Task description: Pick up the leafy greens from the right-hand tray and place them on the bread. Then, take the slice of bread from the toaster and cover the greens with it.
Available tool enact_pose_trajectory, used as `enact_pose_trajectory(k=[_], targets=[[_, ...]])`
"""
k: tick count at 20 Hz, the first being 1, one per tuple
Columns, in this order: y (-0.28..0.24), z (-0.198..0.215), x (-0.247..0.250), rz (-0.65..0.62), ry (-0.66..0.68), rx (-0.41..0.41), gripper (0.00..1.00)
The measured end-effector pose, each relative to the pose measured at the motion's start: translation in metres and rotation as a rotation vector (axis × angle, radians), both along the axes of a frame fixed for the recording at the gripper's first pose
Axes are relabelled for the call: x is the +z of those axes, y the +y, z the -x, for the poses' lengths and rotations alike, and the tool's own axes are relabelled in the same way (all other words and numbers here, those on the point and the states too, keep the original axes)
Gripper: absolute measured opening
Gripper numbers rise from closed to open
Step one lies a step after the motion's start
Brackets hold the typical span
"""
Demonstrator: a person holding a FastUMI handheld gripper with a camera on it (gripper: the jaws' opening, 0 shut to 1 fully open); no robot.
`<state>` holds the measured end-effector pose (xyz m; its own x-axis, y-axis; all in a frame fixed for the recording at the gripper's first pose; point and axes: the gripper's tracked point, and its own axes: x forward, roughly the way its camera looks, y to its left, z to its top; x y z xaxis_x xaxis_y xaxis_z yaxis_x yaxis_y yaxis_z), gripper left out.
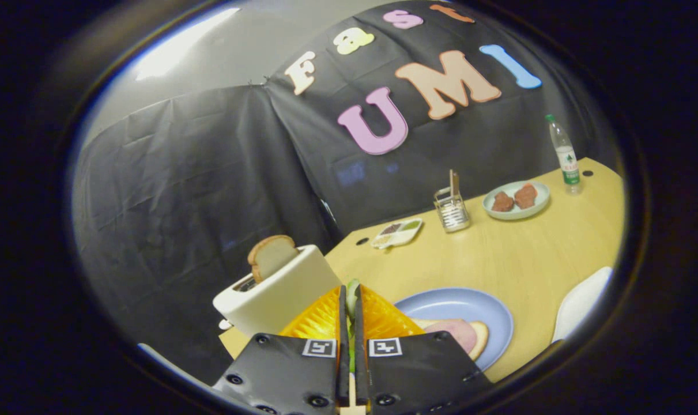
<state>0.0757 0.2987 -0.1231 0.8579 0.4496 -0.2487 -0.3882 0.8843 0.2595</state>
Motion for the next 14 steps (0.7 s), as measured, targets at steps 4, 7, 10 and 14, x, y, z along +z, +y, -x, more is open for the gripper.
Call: enact_pose_trajectory(k=[4,7,10,14], targets=[[-0.039,-0.015,-0.02,0.132,0.014,-0.117,0.07],[-0.054,-0.015,-0.034,0.181,0.057,-0.142,0.07],[-0.067,-0.018,-0.049,0.234,0.088,-0.173,0.07],[-0.079,-0.02,-0.062,0.302,0.105,-0.203,0.07]])
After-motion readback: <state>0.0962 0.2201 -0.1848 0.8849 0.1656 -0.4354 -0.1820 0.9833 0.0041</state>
